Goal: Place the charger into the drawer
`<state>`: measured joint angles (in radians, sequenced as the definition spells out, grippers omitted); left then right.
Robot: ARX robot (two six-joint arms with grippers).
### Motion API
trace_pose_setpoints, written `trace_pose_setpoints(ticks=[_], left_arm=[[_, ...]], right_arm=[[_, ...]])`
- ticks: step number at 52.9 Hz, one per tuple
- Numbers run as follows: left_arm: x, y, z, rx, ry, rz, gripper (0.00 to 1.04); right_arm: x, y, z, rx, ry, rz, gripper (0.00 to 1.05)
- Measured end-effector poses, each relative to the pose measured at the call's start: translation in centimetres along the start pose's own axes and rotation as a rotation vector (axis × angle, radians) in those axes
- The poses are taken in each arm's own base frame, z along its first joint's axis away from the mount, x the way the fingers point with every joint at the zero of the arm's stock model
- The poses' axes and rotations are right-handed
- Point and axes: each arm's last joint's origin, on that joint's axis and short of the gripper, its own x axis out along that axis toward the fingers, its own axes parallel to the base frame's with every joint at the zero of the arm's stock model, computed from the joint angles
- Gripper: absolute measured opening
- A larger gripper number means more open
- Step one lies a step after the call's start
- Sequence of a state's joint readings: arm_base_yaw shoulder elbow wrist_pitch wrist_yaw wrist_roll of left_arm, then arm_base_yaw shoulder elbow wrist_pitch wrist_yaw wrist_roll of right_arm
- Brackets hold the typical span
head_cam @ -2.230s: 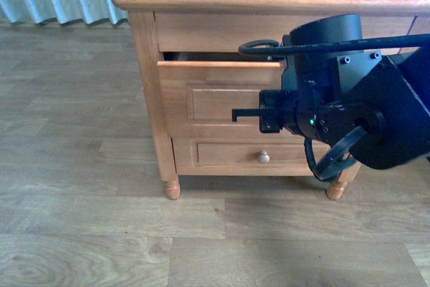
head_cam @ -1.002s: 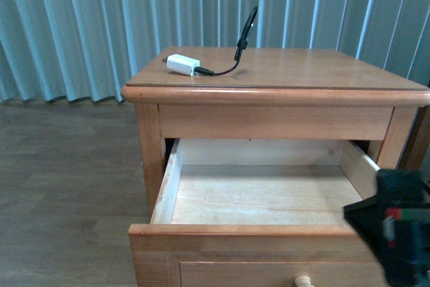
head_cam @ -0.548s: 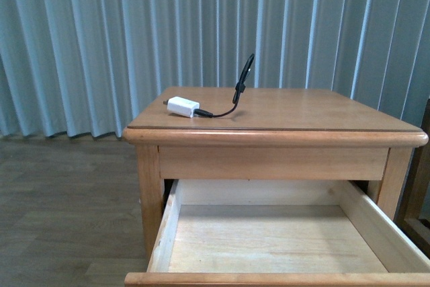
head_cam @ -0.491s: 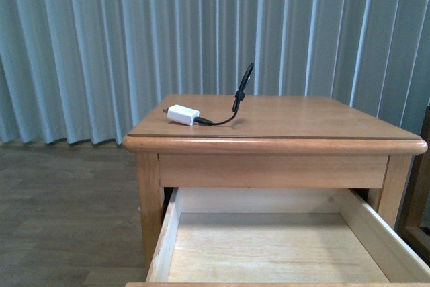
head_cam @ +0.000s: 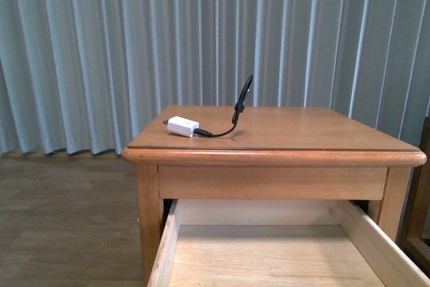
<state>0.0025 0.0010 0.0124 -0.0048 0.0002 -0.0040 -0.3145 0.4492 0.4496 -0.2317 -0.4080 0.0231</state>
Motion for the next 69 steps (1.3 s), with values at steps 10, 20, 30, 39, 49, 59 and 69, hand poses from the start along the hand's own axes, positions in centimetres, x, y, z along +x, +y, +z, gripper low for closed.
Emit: trace_pose_setpoints(ticks=[10,20,30,39,49,59,69], left_arm=[[0.0,0.0,0.0,0.0,0.0,0.0,0.99],[0.0,0.0,0.0,0.0,0.0,0.0,0.99],[0.0,0.0,0.0,0.0,0.0,0.001,0.99],[0.0,0.0,0.0,0.0,0.0,0.0,0.99],[0.0,0.0,0.0,0.0,0.0,0.0,0.99],[0.0,0.0,0.0,0.0,0.0,0.0,0.99],[0.0,0.0,0.0,0.0,0.0,0.0,0.99]], right_arm=[[0.1,0.6,-2.4,-0.096,-0.229,-0.101,0.57],[0.5,1.1,-4.9,-0.094,-0.21,-0.125,0.23],[-0.2,2.0,-6.4,-0.104,-0.205,-0.089,0.11],[-0.3,2.0,-6.4,-0.104,-0.215,-0.093,0.43],[-0.3,2.0,-6.4,-0.104,-0.215,-0.093,0.79],[-0.3,2.0,-6.4,-0.104,-0.215,-0.093,0.96],[-0.3,2.0,-6.4,-0.104,-0.215,-0.093,0.97]])
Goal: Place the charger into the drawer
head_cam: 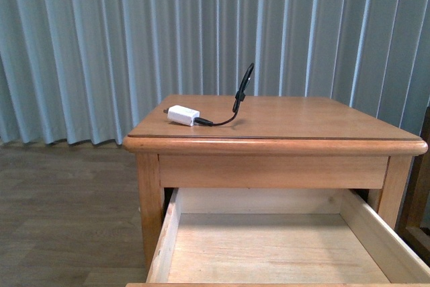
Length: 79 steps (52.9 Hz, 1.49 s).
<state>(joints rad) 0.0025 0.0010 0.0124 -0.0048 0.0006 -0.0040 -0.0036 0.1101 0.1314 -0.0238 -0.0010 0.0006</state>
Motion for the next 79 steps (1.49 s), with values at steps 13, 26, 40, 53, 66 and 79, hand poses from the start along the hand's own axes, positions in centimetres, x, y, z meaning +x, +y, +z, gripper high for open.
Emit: trace_pose_setpoints(ticks=[13,26,40,53,66,79], left_arm=[[0.0,0.0,0.0,0.0,0.0,0.0,0.99],[0.1,0.0,-0.1,-0.004,0.081,0.07,0.99],[5.7,-1.7,3.0,0.048,0.273,0.102,0.99],[13.0,-5.0,6.2,0.099,0.26,0.056,0.99],[20.6,-8.5,8.7,0.124,0.216,0.056,0.99],[27.2,-12.3,9.8,0.122,0.18,0.067,0.99]], right_arm=[[0.0,0.0,0.0,0.0,0.0,0.0,0.97],[0.0,0.0,0.0,0.0,0.0,0.0,0.97],[0.0,0.0,0.0,0.0,0.0,0.0,0.97],[0.0,0.0,0.0,0.0,0.0,0.0,0.97],[0.0,0.0,0.0,0.0,0.0,0.0,0.97],[0.0,0.0,0.0,0.0,-0.001,0.0,0.97]])
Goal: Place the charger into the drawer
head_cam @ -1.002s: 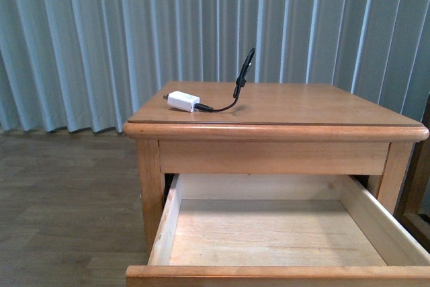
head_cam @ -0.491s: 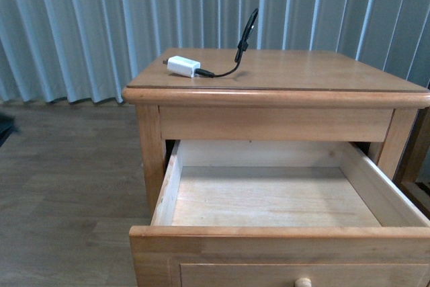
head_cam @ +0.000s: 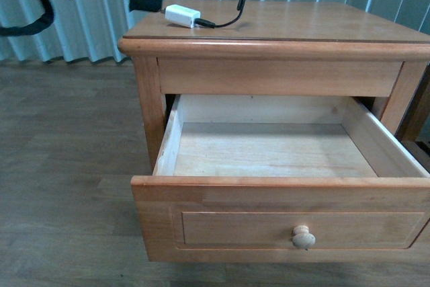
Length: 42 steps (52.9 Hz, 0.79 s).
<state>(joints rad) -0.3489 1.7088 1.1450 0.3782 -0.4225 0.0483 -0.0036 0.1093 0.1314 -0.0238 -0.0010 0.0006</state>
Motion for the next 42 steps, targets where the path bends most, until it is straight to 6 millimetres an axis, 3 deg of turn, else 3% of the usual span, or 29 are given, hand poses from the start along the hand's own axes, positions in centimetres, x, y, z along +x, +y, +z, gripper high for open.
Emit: trace_pose_setpoints(ticks=[9,18,28,42], left_arm=[[4.9,-3.8,0.8,-0.03,-0.001,0.012,0.99],[8.4,-5.6,0.1,-0.079,0.036,0.04,0.99],[10.5,-7.1,-0.5,-0.114,0.05,0.052,0.99],[11.7,-8.9,-0.9,-0.147,0.058,0.052,0.99]], right_arm=[[0.0,0.0,0.0,0.0,0.0,0.0,0.97],[0.0,0.0,0.0,0.0,0.0,0.0,0.97],[0.0,0.0,0.0,0.0,0.0,0.0,0.97],[0.0,0.0,0.0,0.0,0.0,0.0,0.97]])
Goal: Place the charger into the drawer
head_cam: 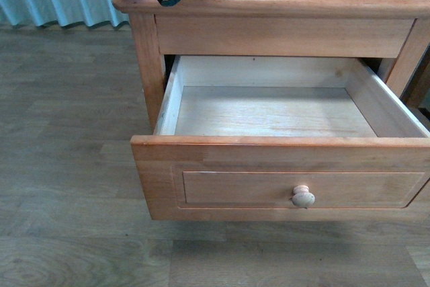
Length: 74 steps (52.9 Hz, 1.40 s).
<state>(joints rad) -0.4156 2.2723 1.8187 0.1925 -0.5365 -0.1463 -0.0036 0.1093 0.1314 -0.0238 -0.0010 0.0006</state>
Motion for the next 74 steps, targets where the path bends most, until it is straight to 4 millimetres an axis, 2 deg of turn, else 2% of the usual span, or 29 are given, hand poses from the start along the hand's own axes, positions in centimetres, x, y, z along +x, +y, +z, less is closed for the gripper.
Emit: trace_pose_setpoints(ticks=[13,30,36,47,53,59,69,74], left_arm=[[0.3,-0.2,0.0,-0.036,0.022,0.012,0.99],[0.3,-0.2,0.0,-0.041,0.026,0.016,0.55],[0.2,0.0,0.0,-0.041,0.027,0.019,0.51],[-0.8,0.7,0.1,-0.05,0.022,0.003,0.51],[-2.0,1.3,0.1,-0.06,0.019,-0.037,0.51],[-4.3,2.0,0.3,-0.067,0.012,-0.098,0.51],[-9.2,2.7,1.8,-0.08,-0.037,-0.206,0.51],[-11.4,2.6,1.6,-0.056,-0.034,-0.256,0.51]], right_arm=[[0.0,0.0,0.0,0.0,0.0,0.0,0.97],[0.0,0.0,0.0,0.0,0.0,0.0,0.97],[0.0,0.0,0.0,0.0,0.0,0.0,0.97],[0.0,0.0,0.0,0.0,0.0,0.0,0.97],[0.0,0.0,0.0,0.0,0.0,0.0,0.97],[0.0,0.0,0.0,0.0,0.0,0.0,0.97],[0.0,0.0,0.0,0.0,0.0,0.0,0.97],[0.0,0.0,0.0,0.0,0.0,0.0,0.97]])
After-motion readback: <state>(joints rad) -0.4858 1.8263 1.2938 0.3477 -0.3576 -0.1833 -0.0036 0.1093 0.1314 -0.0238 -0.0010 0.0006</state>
